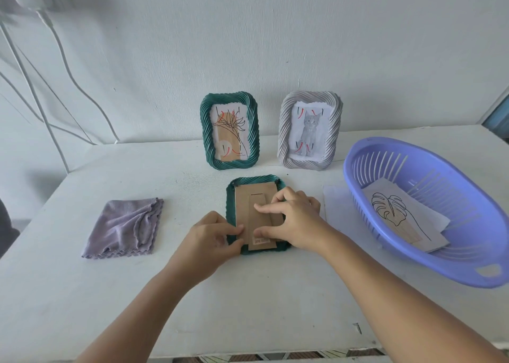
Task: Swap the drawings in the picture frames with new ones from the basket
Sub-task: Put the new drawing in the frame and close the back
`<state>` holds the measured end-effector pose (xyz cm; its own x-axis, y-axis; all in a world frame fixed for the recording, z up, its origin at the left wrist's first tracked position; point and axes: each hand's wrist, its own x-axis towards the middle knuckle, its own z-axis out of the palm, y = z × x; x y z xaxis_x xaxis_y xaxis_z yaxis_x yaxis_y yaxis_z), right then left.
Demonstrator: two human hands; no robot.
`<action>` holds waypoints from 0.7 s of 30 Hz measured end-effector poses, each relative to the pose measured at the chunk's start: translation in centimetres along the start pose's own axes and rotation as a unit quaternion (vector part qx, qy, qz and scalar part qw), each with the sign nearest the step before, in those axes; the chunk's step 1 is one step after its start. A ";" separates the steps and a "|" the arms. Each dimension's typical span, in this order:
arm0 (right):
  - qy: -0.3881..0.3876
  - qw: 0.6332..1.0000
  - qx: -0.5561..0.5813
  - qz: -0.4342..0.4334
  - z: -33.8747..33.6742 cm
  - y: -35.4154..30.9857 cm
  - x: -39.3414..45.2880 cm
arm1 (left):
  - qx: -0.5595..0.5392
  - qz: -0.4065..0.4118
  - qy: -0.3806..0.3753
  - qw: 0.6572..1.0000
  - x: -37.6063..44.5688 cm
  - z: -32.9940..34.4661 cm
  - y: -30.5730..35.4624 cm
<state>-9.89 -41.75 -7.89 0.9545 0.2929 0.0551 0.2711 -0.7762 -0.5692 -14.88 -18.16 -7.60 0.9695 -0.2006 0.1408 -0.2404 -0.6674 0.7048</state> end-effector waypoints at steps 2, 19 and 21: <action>-0.003 1.000 0.002 0.000 0.0 0.0 0.0 | -0.007 -0.010 -0.002 1.000 0.2 0.0 0.0; -0.114 0.993 -0.023 0.007 -3.1 0.6 -0.5 | 0.111 -0.059 -0.118 0.985 5.4 -1.0 0.6; -0.138 0.990 -0.023 0.006 -3.5 0.7 -0.7 | 0.100 -0.069 -0.120 0.985 5.6 -0.9 0.6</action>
<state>-9.96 -44.47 -5.43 0.8897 0.4191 -0.1813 0.2705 -0.8035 -0.5302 -9.56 -19.04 -5.72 0.9603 -0.2457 -0.1322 -0.1350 -0.8237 0.5507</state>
